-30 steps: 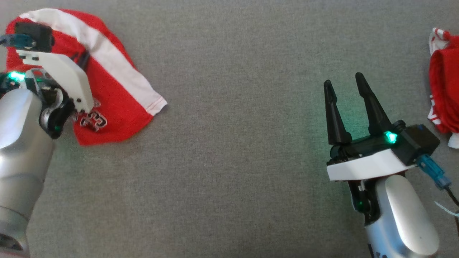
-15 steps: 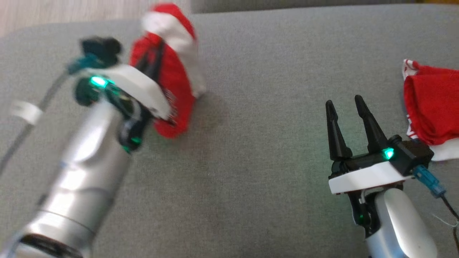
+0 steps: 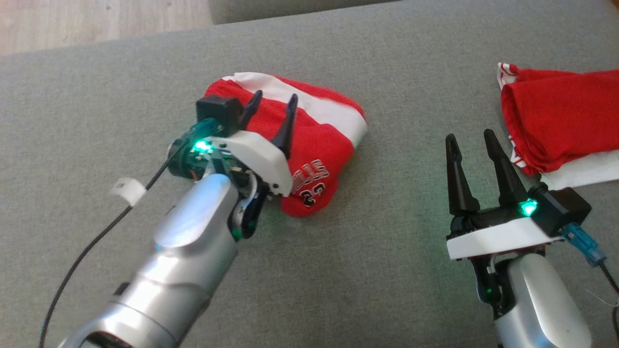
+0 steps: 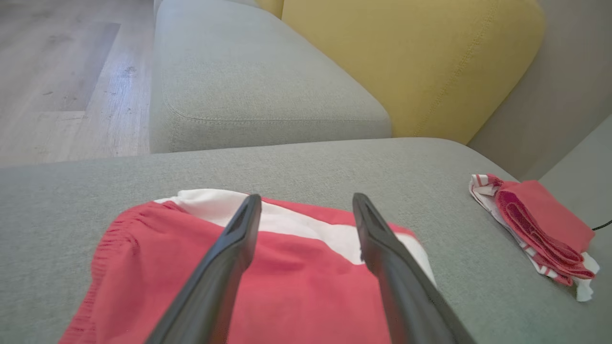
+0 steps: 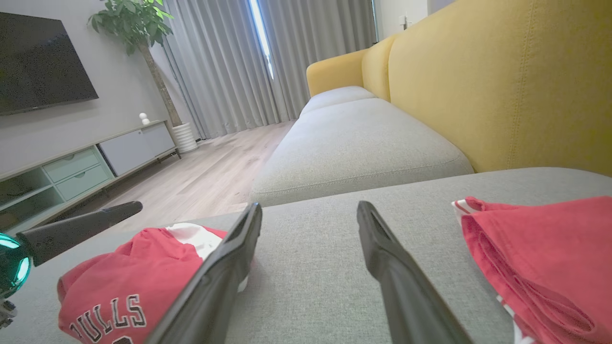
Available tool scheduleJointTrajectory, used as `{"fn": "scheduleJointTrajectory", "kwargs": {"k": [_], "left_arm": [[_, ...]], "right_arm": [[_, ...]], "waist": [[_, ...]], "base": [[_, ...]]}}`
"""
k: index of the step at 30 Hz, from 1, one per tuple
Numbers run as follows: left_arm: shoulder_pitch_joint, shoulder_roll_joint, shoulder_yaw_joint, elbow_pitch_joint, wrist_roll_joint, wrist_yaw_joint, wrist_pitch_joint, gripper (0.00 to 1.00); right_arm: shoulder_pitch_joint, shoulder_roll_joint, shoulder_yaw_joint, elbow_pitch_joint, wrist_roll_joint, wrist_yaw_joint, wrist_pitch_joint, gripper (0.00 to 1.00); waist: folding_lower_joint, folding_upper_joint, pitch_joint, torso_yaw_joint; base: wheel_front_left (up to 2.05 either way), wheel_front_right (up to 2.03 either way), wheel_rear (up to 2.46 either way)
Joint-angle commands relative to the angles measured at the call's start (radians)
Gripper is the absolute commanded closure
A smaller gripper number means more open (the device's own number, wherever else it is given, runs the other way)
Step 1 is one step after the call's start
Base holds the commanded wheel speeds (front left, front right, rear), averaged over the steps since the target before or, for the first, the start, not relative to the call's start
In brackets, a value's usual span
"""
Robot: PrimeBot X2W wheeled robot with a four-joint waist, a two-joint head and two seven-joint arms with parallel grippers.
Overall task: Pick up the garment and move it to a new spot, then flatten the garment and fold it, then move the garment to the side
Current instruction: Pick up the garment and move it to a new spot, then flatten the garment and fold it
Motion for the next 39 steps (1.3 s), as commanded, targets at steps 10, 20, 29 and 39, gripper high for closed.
{"fn": "scheduleJointTrajectory", "kwargs": {"k": [10,20,29,39], "left_arm": [[0.008,0.179,0.074,-0.029,0.043,-0.026,-0.216,0.00],[0.273,0.262,0.128,-0.201,0.073,-0.005,-0.270,0.00],[0.544,0.207,0.300,-0.461,0.190,0.045,-0.271,0.00],[0.558,0.130,0.347,-0.463,0.256,-0.017,-0.271,0.00]], "right_arm": [[-0.029,-0.002,-0.005,-0.005,-0.017,-0.001,-0.020,0.00],[0.042,-0.002,-0.011,0.018,-0.021,-0.001,-0.009,0.00],[0.076,-0.002,-0.006,0.019,-0.022,-0.001,-0.005,0.00],[-0.046,-0.029,0.004,0.027,-0.105,-0.001,0.106,0.00]], "waist": [[-0.0001,0.0000,-0.052,0.071],[-0.0001,0.0000,-0.137,0.160],[-0.0001,0.0000,-0.147,0.190],[-0.0001,0.0000,-0.088,0.249]], "base": [[0.00,0.00,0.00],[0.00,0.00,0.00],[0.00,0.00,0.00],[0.00,0.00,0.00]]}}
